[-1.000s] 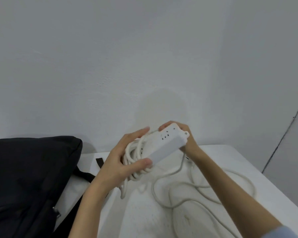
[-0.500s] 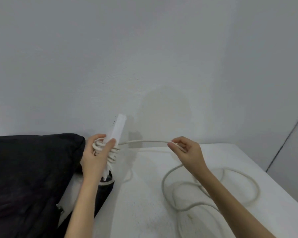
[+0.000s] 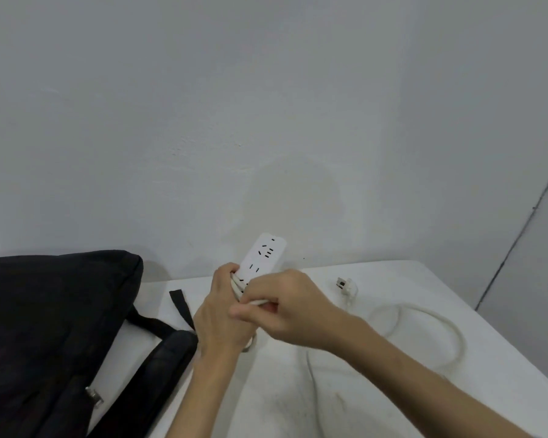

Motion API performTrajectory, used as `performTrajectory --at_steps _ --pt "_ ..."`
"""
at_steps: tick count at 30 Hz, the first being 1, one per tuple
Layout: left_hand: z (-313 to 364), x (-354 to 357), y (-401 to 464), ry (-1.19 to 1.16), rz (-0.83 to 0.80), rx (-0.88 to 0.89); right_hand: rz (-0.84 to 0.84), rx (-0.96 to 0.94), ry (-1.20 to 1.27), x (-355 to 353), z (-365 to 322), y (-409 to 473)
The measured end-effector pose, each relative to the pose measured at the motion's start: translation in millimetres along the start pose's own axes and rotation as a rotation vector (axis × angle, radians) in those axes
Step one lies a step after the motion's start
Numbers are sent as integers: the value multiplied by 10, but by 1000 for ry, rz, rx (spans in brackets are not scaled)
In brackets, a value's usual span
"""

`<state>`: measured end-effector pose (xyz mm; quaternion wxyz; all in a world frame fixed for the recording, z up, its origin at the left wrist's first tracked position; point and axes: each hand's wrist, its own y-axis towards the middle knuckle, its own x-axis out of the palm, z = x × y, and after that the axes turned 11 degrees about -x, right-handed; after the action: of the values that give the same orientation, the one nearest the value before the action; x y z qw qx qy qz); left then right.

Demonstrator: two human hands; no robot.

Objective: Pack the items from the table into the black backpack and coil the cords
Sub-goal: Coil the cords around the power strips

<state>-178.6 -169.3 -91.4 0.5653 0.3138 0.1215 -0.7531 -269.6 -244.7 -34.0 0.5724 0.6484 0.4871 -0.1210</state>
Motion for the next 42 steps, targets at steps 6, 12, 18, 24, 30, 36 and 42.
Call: performTrajectory --at_steps 6,12,18,24,30,36,42 --pt "-66 -141 94 -71 137 -99 -22 346 490 -138 0 -169" --pt "-181 -427 253 1 71 -115 -312 484 520 -390 230 -576" --pt "12 -552 106 57 -316 55 406 408 68 -884 446 -245" --pt "286 -680 -123 -345 -549 236 368 515 -270 -775 552 11" --pt "306 -749 -73 -741 -410 240 61 595 -240 -97 568 -235" --pt "22 -813 174 -851 -174 -47 152 613 -164 -101 622 -540" --pt "-92 -565 259 -760 -128 -161 376 446 -55 -240 559 -490"
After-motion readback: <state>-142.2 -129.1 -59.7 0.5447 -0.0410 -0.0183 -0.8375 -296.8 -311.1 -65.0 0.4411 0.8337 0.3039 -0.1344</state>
